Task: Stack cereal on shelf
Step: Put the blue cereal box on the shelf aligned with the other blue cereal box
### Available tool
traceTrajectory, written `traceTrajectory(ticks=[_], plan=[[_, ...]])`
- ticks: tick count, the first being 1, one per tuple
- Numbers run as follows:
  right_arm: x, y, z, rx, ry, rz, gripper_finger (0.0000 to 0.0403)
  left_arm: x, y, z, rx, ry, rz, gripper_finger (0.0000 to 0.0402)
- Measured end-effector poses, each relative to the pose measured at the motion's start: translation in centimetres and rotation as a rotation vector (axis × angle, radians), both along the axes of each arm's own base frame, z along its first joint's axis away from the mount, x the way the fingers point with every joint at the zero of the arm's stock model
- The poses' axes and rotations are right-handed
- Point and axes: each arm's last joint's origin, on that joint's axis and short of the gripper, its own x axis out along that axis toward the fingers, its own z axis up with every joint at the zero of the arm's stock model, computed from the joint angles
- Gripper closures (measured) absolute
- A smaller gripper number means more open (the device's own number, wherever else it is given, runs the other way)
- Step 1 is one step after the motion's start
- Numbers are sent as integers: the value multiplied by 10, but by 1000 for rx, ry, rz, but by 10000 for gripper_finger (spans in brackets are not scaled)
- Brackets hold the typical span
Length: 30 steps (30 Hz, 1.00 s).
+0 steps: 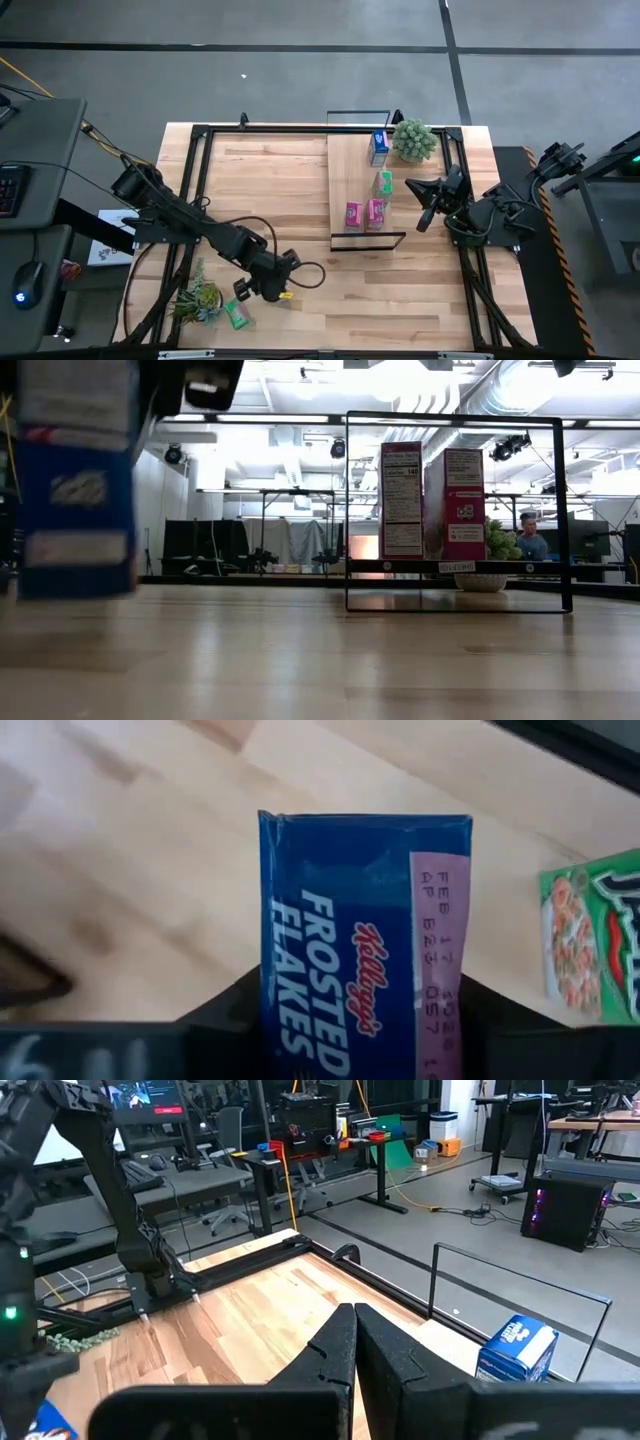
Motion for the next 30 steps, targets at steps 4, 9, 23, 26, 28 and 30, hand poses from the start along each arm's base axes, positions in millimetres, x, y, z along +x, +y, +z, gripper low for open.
traceTrajectory(ticks=[4, 9, 23, 26, 28, 30], plan=[[0, 0, 0, -2, 2, -1, 402, -2, 12, 33, 70, -46, 63, 261], [0, 0, 0, -2, 2, 0, 402, -16, 54, 80, 105, -201, 243, 254], [0, 0, -1, 2, 11, 21, 402, 16, 240, 99, -82, -586, 1132, 256], [0, 0, -1, 1, 14, 22, 402, 42, 269, 105, -193, -517, 1170, 256], [0, 0, -2, -1, 17, 22, 402, 61, 282, 109, -205, -443, 1179, 256], [0, 0, -2, -2, 21, 25, 402, 81, 293, 107, -195, -357, 1210, 256]])
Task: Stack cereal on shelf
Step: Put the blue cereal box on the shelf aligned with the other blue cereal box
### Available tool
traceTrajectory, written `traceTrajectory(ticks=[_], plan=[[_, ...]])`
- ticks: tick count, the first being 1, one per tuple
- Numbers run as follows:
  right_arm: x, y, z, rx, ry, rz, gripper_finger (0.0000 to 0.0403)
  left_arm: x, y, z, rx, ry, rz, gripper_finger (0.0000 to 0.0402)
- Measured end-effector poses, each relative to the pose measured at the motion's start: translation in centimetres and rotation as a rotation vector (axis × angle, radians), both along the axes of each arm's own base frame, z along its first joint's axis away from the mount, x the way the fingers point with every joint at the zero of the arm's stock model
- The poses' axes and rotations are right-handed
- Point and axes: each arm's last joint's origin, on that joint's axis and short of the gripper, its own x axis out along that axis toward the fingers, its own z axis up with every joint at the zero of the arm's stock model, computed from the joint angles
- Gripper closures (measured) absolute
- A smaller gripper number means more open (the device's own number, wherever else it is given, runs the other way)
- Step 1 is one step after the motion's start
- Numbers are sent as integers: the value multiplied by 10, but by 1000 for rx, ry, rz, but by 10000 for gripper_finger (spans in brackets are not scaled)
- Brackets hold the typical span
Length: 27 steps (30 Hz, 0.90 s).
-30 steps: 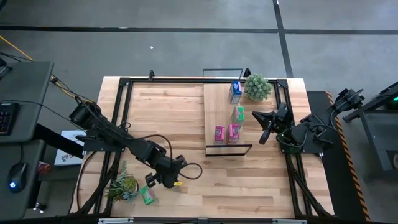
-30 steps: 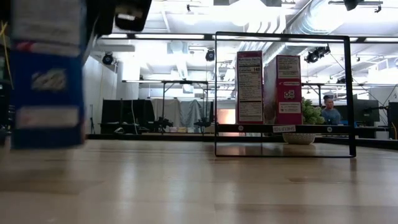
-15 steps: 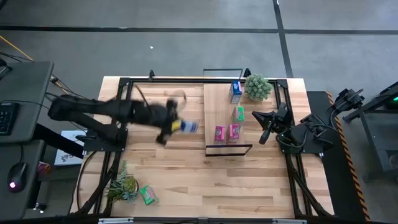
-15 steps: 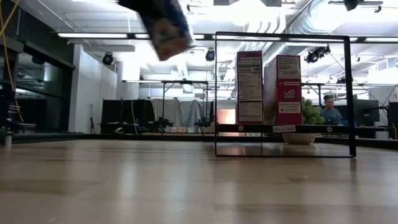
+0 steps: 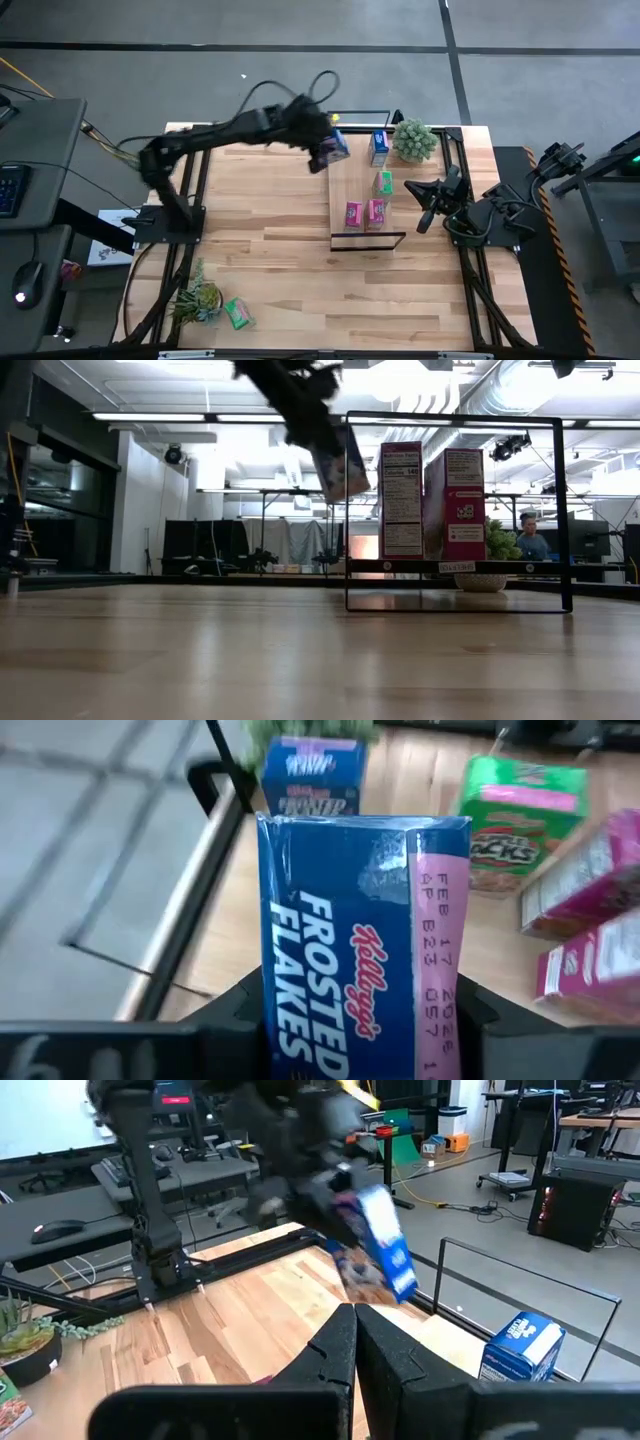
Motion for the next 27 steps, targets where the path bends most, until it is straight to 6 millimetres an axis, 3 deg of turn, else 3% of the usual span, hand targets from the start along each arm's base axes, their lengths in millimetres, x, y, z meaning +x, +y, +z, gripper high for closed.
traceTrajectory(ticks=[5, 11, 19, 27], plan=[[0, 1, 0, 8, 8, 35, 402, 37, 24, 1, -67, 49, 27, 254], [0, 1, -1, 1, 15, 35, 402, 63, 53, -21, -102, 8, 36, 253], [0, 1, -2, -8, 26, 36, 402, 64, 94, -61, -198, 18, 87, 252], [0, 1, -2, 16, 13, 28, 402, 65, 101, -69, -192, 11, 62, 248]])
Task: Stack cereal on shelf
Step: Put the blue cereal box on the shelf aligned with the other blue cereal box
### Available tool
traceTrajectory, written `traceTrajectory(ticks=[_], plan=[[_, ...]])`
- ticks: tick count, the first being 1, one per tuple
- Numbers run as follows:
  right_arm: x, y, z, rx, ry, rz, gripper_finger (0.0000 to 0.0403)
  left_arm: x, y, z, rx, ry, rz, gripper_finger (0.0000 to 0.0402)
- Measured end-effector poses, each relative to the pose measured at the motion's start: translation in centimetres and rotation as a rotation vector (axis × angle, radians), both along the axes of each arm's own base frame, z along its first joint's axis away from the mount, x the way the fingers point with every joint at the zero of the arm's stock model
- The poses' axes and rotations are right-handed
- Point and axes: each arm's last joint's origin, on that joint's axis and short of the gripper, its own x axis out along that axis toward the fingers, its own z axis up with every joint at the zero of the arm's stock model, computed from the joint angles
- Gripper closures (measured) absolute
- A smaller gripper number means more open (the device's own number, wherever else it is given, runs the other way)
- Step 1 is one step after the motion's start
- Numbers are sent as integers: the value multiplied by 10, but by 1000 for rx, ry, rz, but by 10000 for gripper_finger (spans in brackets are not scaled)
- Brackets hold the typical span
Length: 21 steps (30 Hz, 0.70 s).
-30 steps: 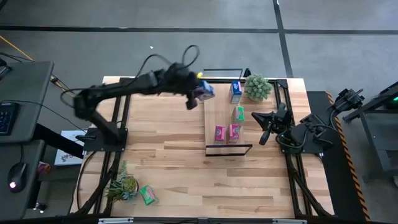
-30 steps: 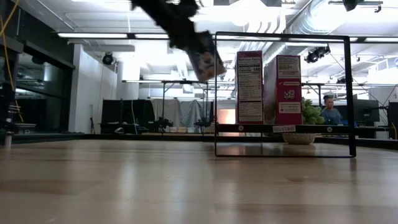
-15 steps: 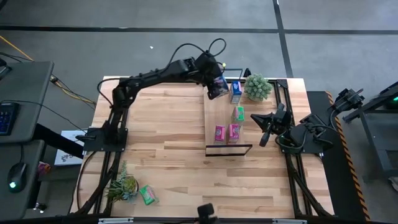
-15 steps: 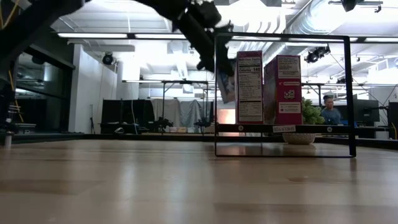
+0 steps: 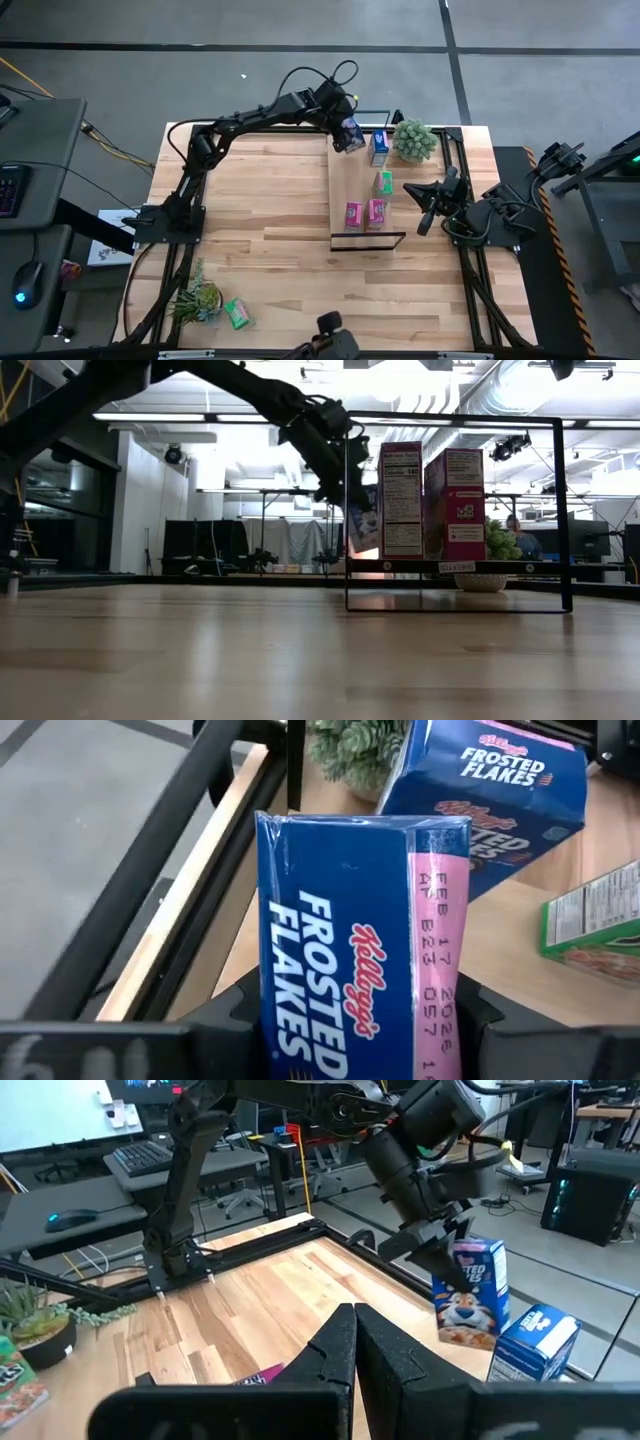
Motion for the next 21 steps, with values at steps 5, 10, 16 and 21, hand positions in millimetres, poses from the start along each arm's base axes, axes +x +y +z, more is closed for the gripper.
traceTrajectory(ticks=[5, 10, 16, 21], plan=[[0, 0, 0, 3, -4, -4, 402, 2, -3, 1, 12, -9, -17, 247], [0, 0, 0, 10, -7, -5, 402, 6, -6, -5, 22, 9, -41, 247], [0, 0, 0, 8, -6, -6, 402, 8, -11, -5, 46, 15, -77, 247], [0, 0, 0, 10, -8, -7, 402, 10, -14, -4, 48, 14, -86, 229]])
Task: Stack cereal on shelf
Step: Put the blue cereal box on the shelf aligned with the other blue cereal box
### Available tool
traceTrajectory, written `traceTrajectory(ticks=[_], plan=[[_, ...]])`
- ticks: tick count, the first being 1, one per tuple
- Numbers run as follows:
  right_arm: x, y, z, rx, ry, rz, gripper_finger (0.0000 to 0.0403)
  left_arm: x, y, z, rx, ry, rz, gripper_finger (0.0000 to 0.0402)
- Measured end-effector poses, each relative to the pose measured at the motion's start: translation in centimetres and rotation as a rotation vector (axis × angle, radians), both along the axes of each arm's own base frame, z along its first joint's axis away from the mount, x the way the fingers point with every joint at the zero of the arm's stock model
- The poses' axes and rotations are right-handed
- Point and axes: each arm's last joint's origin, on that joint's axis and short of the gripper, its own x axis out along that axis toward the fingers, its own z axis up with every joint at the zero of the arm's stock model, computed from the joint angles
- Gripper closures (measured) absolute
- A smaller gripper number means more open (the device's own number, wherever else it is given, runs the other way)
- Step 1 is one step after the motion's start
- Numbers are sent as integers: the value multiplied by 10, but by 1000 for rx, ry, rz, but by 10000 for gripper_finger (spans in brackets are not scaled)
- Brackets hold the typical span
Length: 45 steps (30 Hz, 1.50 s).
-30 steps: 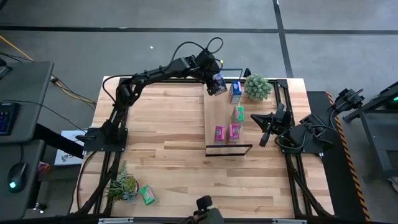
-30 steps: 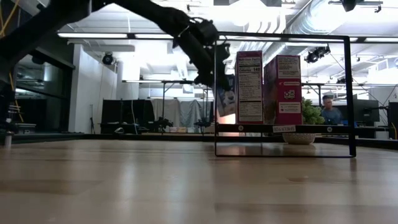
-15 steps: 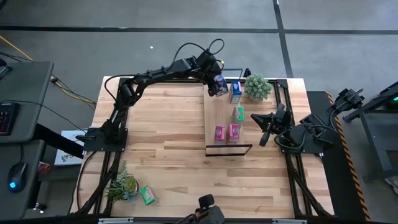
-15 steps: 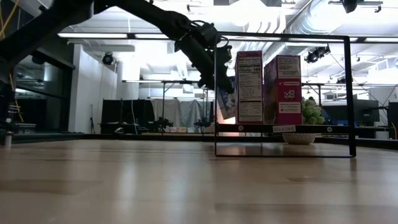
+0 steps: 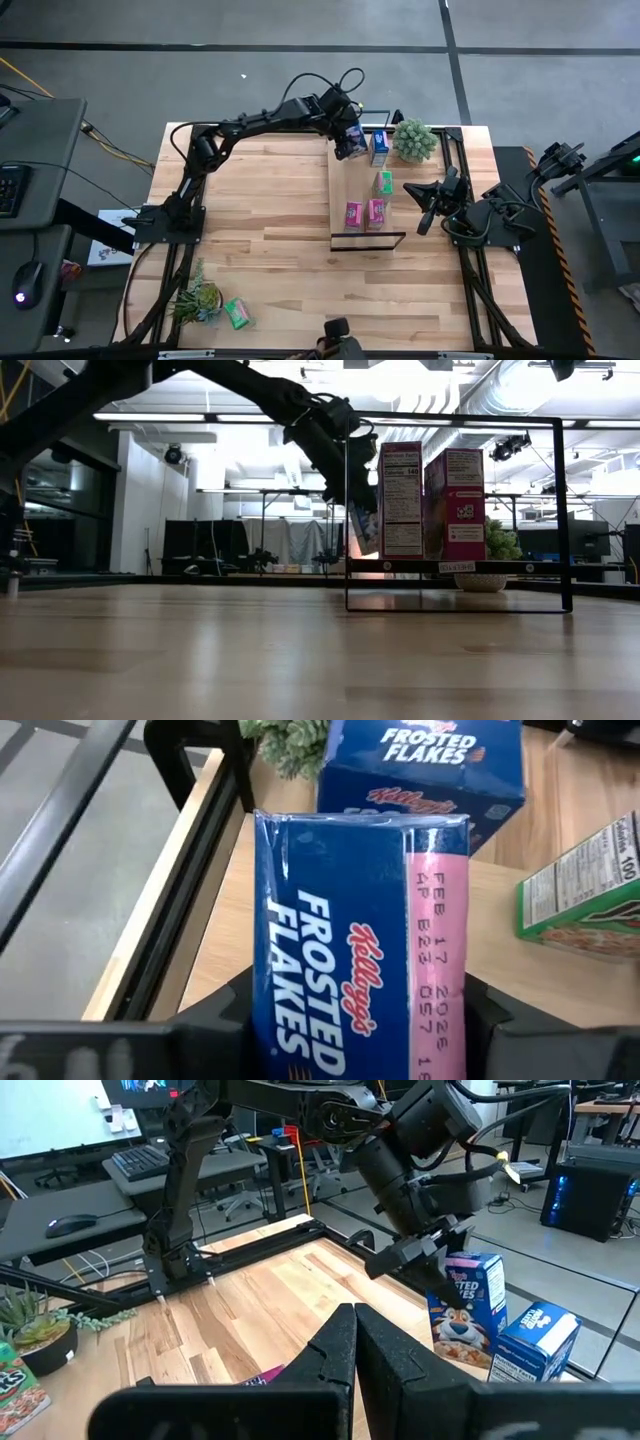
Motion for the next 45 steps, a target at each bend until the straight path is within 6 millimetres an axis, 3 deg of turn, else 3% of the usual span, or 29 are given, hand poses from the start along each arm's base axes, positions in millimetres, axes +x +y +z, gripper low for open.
traceTrajectory(ticks=[9, 16, 26, 35, 40, 45], plan=[[0, 0, 0, 0, 0, 0, 402, 5, -2, -7, 4, 8, -12, 179], [0, 0, 0, 0, 0, -1, 402, 6, -1, -7, 4, -9, -3, 170], [0, 0, 0, -1, 0, 0, 402, -5, 1, 12, 7, 12, -6, 172], [0, 0, 0, -3, 2, 0, 402, -19, 3, 40, 4, 70, -24, 177], [0, 0, 0, 0, 0, 0, 402, -21, 4, 44, 34, 71, -47, 217], [0, 0, 0, -2, 2, 3, 402, -14, 11, 20, 60, 8, -35, 350]])
